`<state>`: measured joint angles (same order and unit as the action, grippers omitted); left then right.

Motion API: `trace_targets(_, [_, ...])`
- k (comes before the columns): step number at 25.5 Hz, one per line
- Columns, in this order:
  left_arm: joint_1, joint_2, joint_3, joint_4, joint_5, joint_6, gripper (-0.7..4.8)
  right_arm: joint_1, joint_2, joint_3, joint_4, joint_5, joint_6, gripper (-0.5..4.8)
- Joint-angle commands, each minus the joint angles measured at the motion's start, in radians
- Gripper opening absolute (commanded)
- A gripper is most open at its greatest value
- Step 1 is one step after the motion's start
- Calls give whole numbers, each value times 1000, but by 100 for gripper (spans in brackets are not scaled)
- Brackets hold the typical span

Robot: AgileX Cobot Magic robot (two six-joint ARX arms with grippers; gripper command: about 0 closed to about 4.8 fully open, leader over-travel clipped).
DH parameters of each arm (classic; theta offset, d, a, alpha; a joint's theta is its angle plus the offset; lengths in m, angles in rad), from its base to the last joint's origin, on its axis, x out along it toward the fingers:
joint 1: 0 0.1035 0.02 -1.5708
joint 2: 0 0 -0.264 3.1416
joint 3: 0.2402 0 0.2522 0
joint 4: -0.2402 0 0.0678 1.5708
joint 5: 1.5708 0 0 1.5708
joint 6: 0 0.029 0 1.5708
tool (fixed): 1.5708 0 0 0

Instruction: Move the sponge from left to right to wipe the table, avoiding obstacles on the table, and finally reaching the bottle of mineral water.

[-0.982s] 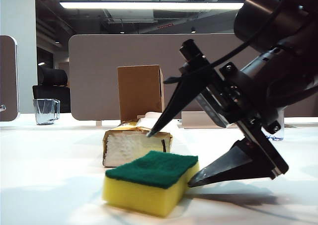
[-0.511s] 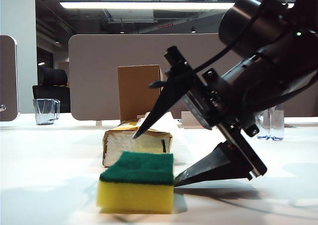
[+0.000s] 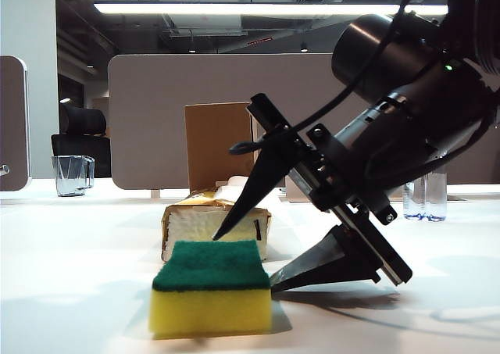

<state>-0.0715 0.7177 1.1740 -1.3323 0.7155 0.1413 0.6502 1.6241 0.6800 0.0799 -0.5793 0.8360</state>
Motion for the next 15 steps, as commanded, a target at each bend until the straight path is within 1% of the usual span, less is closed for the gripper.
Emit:
trace_targets(1, [-1, 0, 3, 2, 7, 5, 439, 0, 5, -2, -56, 73, -7, 305])
trace_targets(8, [-1, 0, 3, 3, 6, 5, 439, 1, 5, -2, -133, 136, -35, 304])
trace_targets(13, [-1, 0, 3, 3, 6, 5, 439, 3, 5, -2, -166, 148, -53, 303])
trace_targets(15, [-1, -1, 3, 3, 6, 6, 439, 21, 5, -2, -171, 158, -54, 303])
